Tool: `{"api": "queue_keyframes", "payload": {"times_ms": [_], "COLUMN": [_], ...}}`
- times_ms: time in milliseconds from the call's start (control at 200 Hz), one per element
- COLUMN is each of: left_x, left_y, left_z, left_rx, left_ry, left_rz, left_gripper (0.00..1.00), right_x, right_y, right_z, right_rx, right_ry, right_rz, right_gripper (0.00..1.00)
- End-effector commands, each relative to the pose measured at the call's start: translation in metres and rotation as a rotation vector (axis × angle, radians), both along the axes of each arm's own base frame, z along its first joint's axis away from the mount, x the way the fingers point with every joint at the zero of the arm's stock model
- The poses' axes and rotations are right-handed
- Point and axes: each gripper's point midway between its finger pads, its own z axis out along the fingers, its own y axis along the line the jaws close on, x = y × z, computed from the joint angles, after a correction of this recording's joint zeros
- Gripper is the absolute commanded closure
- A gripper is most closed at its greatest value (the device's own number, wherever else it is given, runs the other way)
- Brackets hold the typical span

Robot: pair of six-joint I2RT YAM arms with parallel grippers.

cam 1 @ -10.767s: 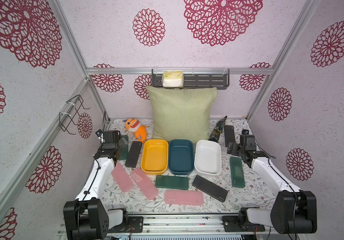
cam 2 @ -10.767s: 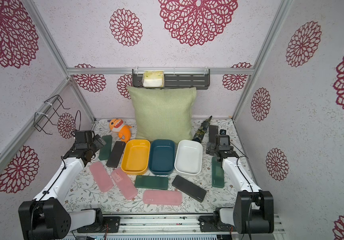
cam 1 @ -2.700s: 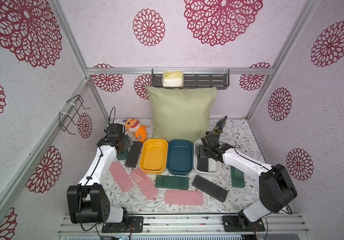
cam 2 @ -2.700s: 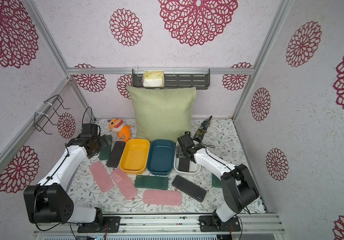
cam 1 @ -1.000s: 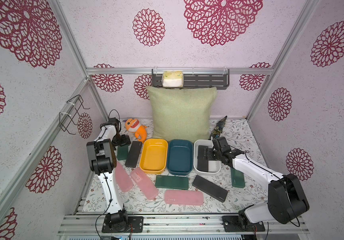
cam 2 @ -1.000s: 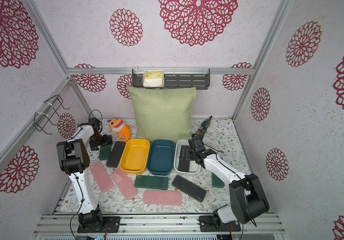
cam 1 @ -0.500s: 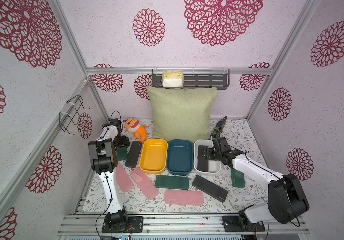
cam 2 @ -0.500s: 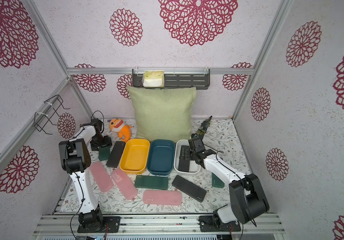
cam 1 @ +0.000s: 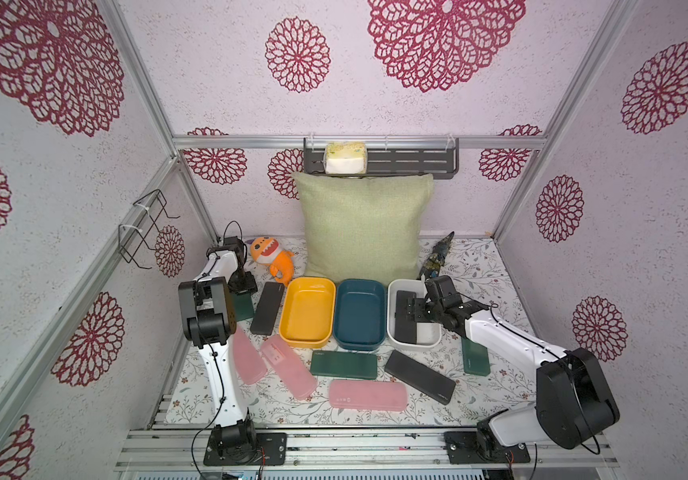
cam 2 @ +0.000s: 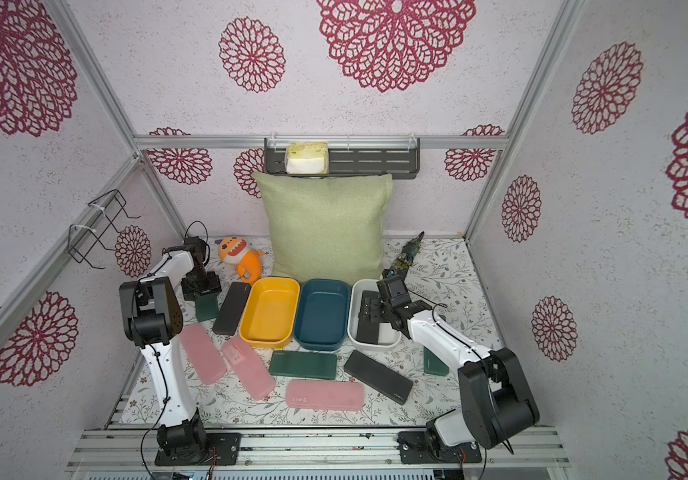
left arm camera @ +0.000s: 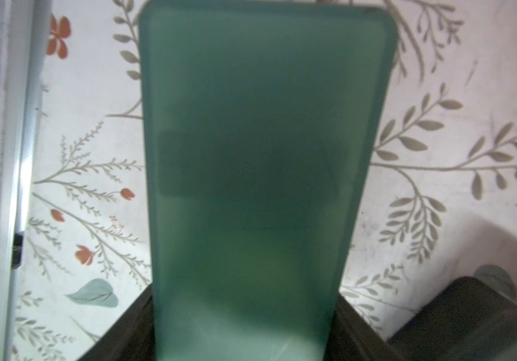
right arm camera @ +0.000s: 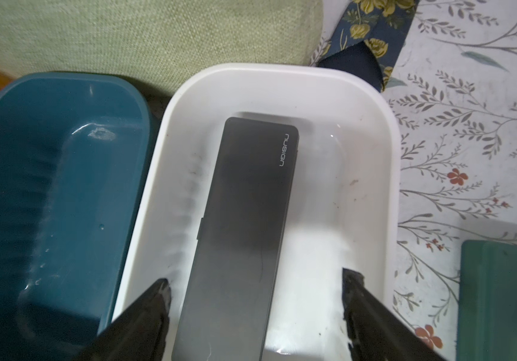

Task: Place the pencil cases by color into the storage box
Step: Pick up the pencil case from the center of the board, then place the pencil case at the storage box.

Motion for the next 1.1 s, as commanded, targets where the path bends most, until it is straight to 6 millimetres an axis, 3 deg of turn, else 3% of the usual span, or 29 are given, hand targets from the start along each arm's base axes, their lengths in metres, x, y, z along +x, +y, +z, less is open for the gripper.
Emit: {"api": "queue_keyframes", "payload": {"times_ms": [0, 225, 465, 610, 630, 680, 901, 1091], "left_x": [0.001, 0.009, 0.0, -0.005, -0.007, -0.009, -0.015, -0.026], "left_y": [0.011, 0.002, -0.034, -0.068, -0.073, -0.085, -0.153, -0.214], "left_z": [0.024, 0.081, 0.124, 0.138, 0.155, 0.161, 0.181, 0.186], "left_rx": [0.064, 0.084, 0.113, 0.112, 0.111, 0.098, -0.003, -0.088], "left_ry": [-0.045, -0.172, -0.2, -0.209, -0.245, -0.256, -0.301, -0.296], "left_rz": [0.046, 0.044, -0.046, -0.124, -0.133, -0.158, -0.277, -0.362], "left_gripper": [0.72, 0.73, 0.73, 0.72, 0.72, 0.72, 0.72, 0.71], "right_x": [0.002, 0.001, -0.001, -0.001, -0.001, -0.001, -0.005, -0.008], "right_y": [0.0, 0.0, 0.001, 0.003, 0.003, 0.004, 0.001, -0.006], "right_z": [0.019, 0.021, 0.023, 0.025, 0.026, 0.027, 0.031, 0.038], "right_rx": [0.039, 0.049, 0.056, 0.063, 0.066, 0.071, 0.07, 0.063], "right_ry": [-0.052, -0.059, -0.068, -0.074, -0.075, -0.078, -0.091, -0.105], "right_rz": [-0.016, -0.011, -0.003, 0.007, 0.009, 0.012, 0.014, 0.002], "right_gripper": [0.12, 0.12, 0.12, 0.12, 0.12, 0.12, 0.12, 0.12]}}
